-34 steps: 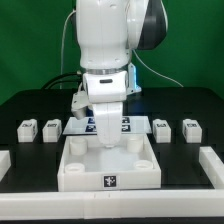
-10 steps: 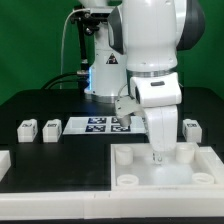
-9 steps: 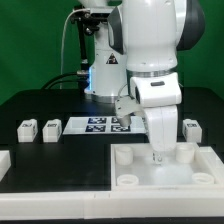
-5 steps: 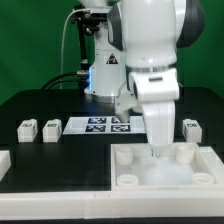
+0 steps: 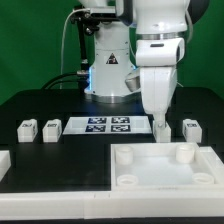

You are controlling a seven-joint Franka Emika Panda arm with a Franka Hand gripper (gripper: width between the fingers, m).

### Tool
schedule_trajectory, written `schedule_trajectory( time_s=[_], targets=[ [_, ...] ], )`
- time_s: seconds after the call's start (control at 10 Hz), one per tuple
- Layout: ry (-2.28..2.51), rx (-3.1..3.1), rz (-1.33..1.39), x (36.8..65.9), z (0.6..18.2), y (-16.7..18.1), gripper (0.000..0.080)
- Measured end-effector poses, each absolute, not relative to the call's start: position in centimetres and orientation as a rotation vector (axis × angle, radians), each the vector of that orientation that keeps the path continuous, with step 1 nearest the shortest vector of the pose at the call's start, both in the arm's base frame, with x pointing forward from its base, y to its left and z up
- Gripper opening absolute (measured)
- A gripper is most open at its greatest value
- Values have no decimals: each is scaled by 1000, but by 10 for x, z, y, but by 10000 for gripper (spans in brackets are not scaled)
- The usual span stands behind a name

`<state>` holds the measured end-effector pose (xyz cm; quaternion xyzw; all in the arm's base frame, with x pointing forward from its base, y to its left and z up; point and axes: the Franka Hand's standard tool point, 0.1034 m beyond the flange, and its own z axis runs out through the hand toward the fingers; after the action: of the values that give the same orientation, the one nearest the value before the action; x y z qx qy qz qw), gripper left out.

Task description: Assemble one leg

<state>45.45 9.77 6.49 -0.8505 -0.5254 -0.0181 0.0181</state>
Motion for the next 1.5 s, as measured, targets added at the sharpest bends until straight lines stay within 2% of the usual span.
schedule_trajectory(
  time_s=[0.2,0.5,0.7,0.8,0.9,1.2,1.5],
  targets=[
    [-1289,-2817,-62,447,64,127,649],
    [-888,-2944,-66,446,60,130,649],
    [-398,-3030,-40,433,56,149,649],
    [-311,-3032,-32,419,44,162,649],
    [-215,-3038,-13,415,40,167,649],
    [-267,-3040,45,416,41,166,649],
    [-237,-3046,601,403,43,167,649]
  ],
)
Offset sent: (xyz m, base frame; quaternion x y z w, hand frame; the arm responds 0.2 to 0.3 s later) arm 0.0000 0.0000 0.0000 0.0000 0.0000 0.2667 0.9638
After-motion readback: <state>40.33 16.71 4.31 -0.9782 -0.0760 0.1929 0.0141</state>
